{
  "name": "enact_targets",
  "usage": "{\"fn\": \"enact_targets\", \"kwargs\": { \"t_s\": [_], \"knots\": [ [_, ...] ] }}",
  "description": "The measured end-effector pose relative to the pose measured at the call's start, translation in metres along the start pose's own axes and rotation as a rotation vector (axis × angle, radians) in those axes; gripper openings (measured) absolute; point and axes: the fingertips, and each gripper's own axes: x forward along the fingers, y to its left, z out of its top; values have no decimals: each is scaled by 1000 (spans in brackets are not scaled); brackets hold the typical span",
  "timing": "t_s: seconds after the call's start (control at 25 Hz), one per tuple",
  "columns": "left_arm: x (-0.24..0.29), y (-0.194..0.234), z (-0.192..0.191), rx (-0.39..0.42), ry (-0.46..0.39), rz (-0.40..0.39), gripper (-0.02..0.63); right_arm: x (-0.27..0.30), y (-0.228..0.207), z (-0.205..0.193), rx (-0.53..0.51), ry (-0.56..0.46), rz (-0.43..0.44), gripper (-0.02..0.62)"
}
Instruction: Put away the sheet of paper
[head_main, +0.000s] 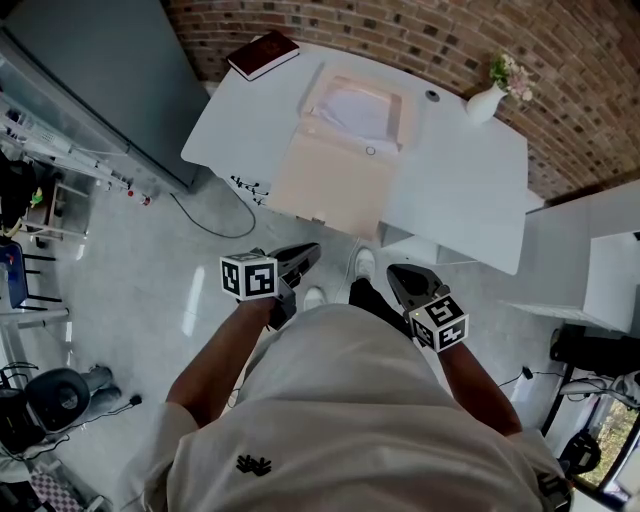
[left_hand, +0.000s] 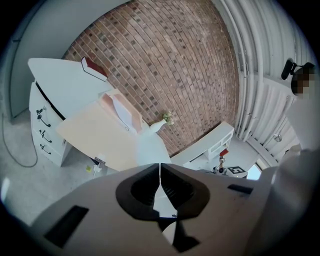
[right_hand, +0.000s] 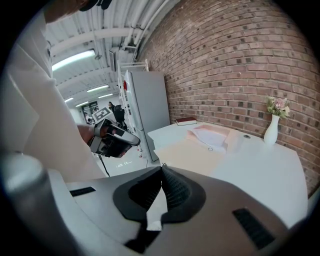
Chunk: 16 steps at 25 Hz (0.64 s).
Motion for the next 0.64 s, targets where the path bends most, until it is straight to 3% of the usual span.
{"fn": "enact_targets", "kwargs": {
  "t_s": [0.4, 0.64],
  "knots": [
    [41, 10, 31, -17, -30, 14, 28, 15, -49, 13, -3, 0, 16, 28],
    [87, 24, 73, -39, -93, 27, 29, 23, -107, 27, -8, 4, 22, 28]
  ]
}}
